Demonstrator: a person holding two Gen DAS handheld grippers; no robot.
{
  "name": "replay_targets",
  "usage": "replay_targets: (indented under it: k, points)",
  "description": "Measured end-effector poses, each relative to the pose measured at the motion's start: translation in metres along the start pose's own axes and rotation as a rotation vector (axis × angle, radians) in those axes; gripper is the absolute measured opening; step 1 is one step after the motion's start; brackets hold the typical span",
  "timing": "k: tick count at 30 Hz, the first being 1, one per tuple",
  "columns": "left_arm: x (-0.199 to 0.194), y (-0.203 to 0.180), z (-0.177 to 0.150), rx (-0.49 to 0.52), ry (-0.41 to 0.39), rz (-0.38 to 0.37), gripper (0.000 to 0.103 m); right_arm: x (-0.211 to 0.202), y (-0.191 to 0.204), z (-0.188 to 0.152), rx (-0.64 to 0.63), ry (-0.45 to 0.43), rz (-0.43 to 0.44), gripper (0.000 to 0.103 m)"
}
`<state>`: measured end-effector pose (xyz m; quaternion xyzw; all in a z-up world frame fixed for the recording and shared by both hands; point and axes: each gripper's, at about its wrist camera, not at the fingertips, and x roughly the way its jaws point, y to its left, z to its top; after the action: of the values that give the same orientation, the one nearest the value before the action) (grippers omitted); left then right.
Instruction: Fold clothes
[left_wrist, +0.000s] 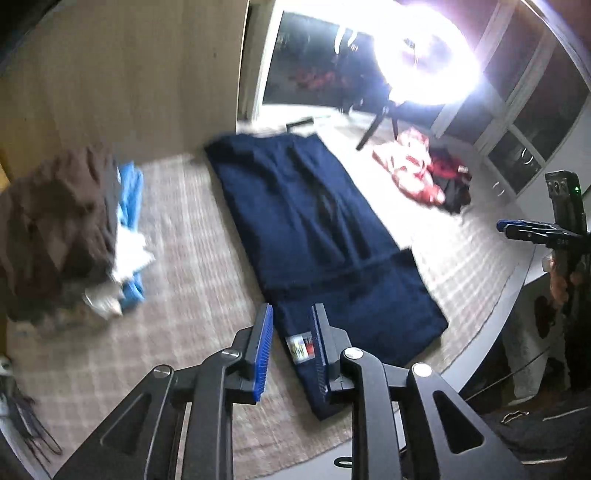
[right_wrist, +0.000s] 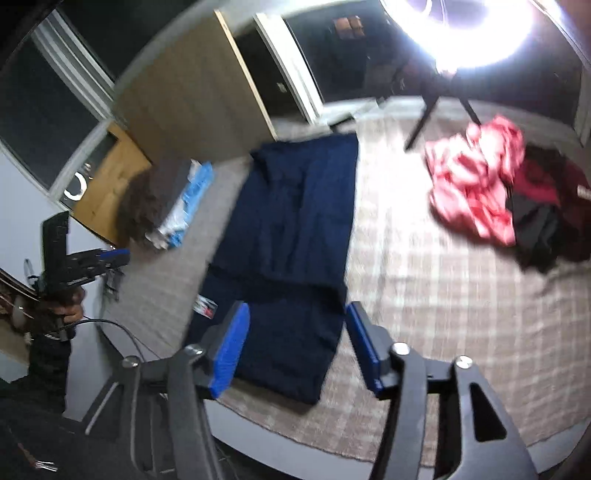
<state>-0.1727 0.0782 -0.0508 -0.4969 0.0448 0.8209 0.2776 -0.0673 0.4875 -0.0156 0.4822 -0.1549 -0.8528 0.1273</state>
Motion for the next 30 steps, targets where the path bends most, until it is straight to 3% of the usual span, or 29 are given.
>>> replay_targets:
  k: [3,8,12,17,21,30]
  points:
    - [0.008,-0.004,0.01,0.047,-0.006,0.027,0.02,0.005,0.013,0.009,-0.084,-0.02,-0.076,0.056]
    - [0.045,-0.022,-0.008,0.108,0.087,-0.005,0.02,0.047,0.015,-0.02,-0.21,0.109,-0.188,0.056]
    - [0.064,-0.025,-0.001,0.11,0.137,-0.012,0.02,0.074,0.008,-0.016,-0.207,0.181,-0.182,0.055]
    - [0.051,-0.011,0.046,0.117,0.062,-0.004,0.022,0.049,0.015,0.034,-0.231,0.076,-0.18,0.056]
    - [0.067,-0.005,0.065,0.145,0.058,0.037,0.024,0.048,0.011,0.059,-0.258,0.033,-0.225,0.056]
    - [0.129,0.03,0.118,0.089,0.065,0.081,0.025,0.12,-0.031,0.121,-0.183,0.003,-0.253,0.056]
